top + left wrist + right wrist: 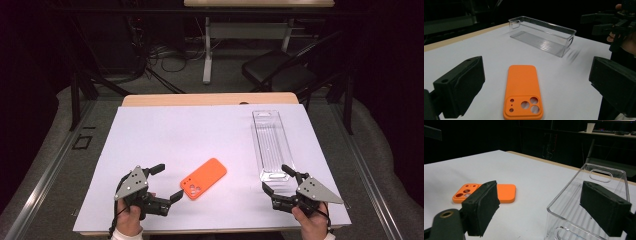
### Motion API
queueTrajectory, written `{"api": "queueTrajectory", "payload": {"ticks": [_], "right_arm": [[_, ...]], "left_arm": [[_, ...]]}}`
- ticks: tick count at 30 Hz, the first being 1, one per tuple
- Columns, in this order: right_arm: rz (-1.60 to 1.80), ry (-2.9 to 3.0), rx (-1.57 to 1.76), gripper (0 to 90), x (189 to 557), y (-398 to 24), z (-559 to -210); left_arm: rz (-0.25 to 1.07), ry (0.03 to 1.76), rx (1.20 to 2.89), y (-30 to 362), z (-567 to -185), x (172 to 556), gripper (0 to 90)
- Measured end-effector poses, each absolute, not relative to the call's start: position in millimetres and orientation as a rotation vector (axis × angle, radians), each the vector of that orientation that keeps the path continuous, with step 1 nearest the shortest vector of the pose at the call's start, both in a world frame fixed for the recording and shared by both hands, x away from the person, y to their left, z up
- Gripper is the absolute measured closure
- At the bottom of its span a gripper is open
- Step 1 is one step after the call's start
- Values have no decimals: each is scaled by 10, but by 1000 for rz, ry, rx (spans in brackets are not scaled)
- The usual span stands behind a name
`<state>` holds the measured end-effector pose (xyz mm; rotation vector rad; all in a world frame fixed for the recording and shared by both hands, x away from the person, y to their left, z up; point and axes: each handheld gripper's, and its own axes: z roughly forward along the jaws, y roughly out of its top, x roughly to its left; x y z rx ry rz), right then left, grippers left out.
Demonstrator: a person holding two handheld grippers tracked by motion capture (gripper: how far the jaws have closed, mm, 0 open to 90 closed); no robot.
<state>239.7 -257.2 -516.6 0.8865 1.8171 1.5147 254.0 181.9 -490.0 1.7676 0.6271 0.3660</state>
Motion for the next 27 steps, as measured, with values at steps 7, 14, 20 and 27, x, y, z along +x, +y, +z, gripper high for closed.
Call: {"api": "queueTrajectory", "payload": {"ticks": [7, 14, 20, 27], "right_arm": [[1518, 1827, 892, 144, 2406, -2565, -5173], [1511, 1836, 886, 144, 2402, -2557, -5173], [1494, 1845, 897, 144, 2397, -2567, -5178], [1486, 1845, 912, 144, 2394, -2554, -5184]], "left_arm": [[361, 631, 1784, 1816, -4907, 2526, 4], [336, 621, 1825, 1786, -4929, 2527, 4], [257, 648, 1822, 1762, -4954, 2577, 4], [192, 720, 1848, 1774, -4992, 2614, 4]]}}
